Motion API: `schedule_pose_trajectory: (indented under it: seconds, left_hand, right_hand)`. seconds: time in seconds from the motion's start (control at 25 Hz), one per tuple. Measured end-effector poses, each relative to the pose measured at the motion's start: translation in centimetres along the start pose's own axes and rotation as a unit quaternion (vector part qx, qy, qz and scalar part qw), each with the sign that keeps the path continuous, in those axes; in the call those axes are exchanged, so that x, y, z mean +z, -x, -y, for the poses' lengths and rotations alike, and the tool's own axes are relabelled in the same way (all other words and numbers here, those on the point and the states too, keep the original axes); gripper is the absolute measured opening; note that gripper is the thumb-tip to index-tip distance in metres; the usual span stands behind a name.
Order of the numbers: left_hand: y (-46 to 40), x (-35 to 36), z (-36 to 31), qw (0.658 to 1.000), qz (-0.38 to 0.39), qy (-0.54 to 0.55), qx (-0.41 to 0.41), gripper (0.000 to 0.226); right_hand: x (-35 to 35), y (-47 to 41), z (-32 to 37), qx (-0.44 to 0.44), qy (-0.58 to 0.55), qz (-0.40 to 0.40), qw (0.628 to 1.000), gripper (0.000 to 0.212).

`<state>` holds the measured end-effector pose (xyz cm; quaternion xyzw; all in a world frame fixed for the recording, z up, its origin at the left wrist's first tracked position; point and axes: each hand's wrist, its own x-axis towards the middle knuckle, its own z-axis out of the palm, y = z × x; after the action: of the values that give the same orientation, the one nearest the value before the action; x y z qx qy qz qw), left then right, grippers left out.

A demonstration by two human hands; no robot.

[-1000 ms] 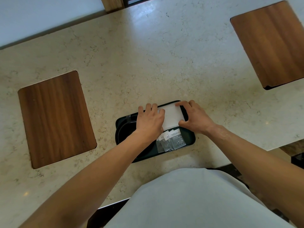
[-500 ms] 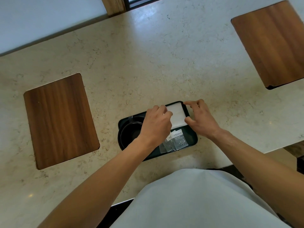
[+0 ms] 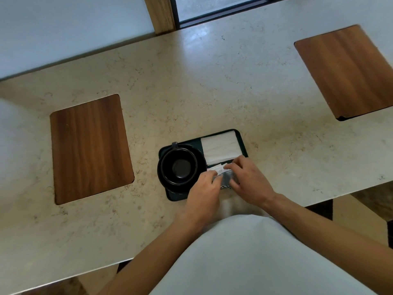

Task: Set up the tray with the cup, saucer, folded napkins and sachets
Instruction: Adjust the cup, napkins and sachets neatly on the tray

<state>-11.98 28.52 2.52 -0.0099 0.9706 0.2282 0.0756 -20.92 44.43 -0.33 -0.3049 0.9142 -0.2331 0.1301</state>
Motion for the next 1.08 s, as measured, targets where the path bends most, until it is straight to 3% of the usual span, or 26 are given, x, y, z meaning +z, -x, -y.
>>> schedule_pose_trajectory:
  seconds: [0.24,0.52,0.84,1.08]
  left_hand:
    - [1.8,0.7,0.1,1.0,0.011,-0.011,-0.003,0.053]
    - [3.7,2.7,-0.9,0.995,0.074,-0.068,-0.012,0.071]
    - [3.1,3.5,-2.5,0.992,0.04,-0.017,-0.121,0.073]
    - [1.5,3.3,-4.5,0.983,0.049,-0.026,-0.175,0.076]
  right_hand:
    - [1.3,1.2,1.2,0.007,0.087,0.043,0.995,0.052]
    - [2.0,1.9,1.6,0.065,0.017,0.034,0.997,0.056]
    - [0.9,0.8,-0.3,0.033,-0.044,0.05,0.997,0.049]
    - [-0.1,-0.7,-1.9,-0.022,-0.049,0.092,0.994,0.06]
